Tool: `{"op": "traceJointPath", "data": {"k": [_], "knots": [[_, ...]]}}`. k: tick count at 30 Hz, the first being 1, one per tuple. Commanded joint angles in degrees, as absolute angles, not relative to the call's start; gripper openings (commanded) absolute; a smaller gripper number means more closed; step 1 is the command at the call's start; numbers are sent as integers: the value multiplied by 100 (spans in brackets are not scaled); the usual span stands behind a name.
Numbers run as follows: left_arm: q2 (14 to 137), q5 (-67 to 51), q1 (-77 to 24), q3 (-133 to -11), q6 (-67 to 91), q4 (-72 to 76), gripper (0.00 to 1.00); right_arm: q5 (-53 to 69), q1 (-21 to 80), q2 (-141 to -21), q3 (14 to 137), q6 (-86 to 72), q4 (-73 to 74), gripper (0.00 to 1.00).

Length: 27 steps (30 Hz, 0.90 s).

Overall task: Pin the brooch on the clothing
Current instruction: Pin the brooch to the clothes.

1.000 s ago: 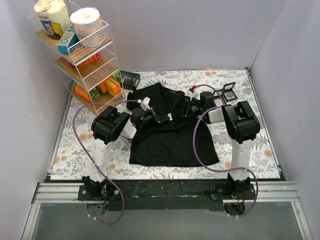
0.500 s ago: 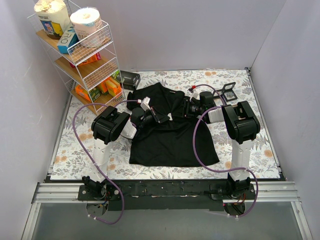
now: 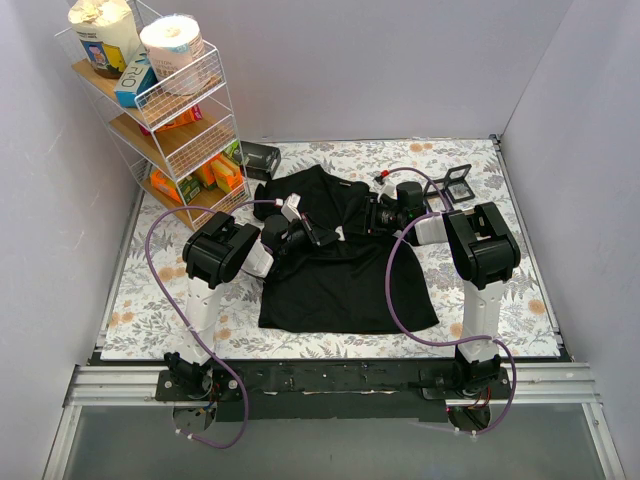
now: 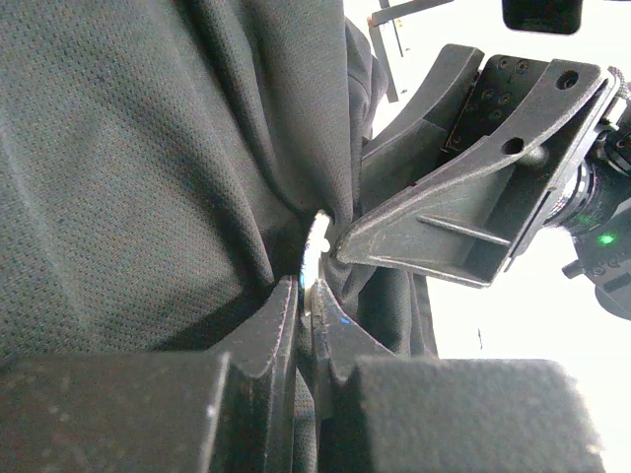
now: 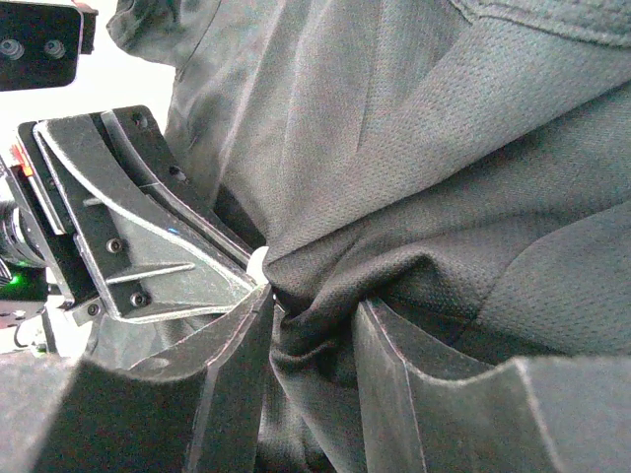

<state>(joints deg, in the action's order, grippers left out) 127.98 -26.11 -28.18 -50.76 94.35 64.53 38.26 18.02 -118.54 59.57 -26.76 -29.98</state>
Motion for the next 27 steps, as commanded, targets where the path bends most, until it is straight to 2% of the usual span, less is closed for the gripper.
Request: {"op": "traceJointPath", "data": {"k": [1, 27], "knots": [[12647, -2584, -2777, -5177, 9352, 6399, 0, 3279, 1960, -12094, 5924, -2373, -1996, 45], [12612, -2645, -2795, -5326, 9229, 6144, 0, 2953, 2118, -12261, 6267, -2189, -1433, 43]]}}
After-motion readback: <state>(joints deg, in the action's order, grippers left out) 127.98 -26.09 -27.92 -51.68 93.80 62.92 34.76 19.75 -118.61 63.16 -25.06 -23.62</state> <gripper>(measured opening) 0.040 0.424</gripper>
